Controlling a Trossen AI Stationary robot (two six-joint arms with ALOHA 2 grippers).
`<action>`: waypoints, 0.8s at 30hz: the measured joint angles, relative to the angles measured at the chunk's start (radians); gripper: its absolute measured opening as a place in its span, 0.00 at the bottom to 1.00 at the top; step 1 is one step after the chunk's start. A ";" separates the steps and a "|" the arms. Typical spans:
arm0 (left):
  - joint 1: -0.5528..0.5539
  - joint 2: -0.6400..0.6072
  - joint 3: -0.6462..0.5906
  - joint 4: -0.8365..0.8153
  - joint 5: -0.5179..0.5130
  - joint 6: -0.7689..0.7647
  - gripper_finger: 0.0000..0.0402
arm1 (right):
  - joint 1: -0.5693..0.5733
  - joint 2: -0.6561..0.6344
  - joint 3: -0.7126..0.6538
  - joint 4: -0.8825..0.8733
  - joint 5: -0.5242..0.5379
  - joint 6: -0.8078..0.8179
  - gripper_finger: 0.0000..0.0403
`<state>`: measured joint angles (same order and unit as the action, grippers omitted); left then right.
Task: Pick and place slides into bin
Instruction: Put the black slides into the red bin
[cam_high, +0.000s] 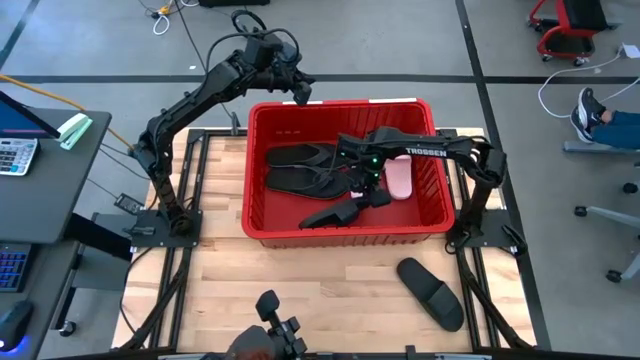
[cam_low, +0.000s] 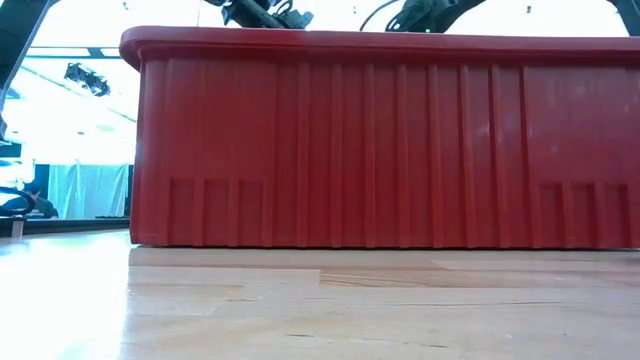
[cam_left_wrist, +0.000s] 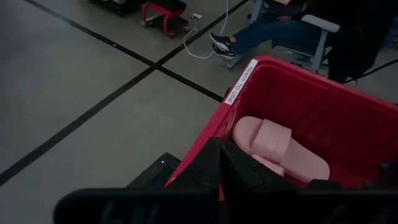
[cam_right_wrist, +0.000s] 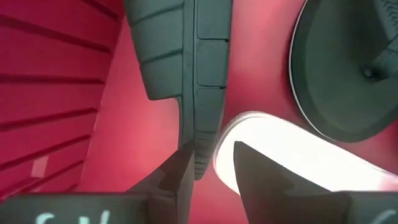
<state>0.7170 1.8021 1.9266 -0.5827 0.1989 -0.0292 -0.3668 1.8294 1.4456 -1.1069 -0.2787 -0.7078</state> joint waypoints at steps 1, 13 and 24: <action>0.000 0.000 0.000 0.000 0.000 0.000 0.02 | 0.001 0.000 0.000 0.001 0.001 0.004 0.30; 0.000 -0.001 0.000 -0.014 0.000 -0.001 0.06 | 0.006 -0.066 0.000 0.008 0.017 0.060 0.30; 0.000 -0.001 0.000 -0.026 0.000 -0.001 0.02 | 0.046 -0.059 -0.040 0.008 0.002 0.061 0.30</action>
<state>0.7170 1.8015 1.9266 -0.6086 0.1989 -0.0301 -0.3206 1.7704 1.4055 -1.0984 -0.2764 -0.6472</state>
